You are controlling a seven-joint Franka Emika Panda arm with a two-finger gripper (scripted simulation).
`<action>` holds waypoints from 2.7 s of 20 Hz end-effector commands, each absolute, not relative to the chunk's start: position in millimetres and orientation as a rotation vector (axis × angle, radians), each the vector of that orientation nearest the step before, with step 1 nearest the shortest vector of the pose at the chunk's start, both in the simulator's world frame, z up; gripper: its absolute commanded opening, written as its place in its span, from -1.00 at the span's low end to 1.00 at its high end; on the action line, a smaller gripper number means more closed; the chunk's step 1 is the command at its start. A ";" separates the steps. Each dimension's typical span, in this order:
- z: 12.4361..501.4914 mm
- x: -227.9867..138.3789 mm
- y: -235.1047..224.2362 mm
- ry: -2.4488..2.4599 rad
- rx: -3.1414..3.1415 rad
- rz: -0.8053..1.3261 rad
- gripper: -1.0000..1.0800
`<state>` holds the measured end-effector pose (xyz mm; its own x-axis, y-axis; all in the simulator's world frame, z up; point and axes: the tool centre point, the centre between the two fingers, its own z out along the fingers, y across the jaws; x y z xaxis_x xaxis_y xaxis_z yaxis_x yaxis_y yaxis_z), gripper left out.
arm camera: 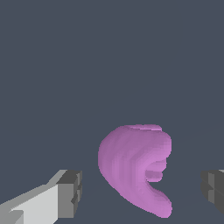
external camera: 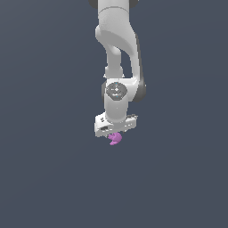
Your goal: Pick up the object and move it to a goal position.
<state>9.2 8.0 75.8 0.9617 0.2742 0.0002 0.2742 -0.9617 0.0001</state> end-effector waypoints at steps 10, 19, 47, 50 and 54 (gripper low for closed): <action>36.8 9.3 8.1 0.441 3.110 0.000 0.92; 36.8 9.3 8.1 0.441 3.110 0.000 -1.00; 212.2 -16.7 -104.2 0.442 3.112 0.002 -1.00; 244.3 -20.9 -124.6 0.442 3.112 0.002 -1.00; 285.2 -25.7 -151.0 0.442 3.112 0.002 -1.00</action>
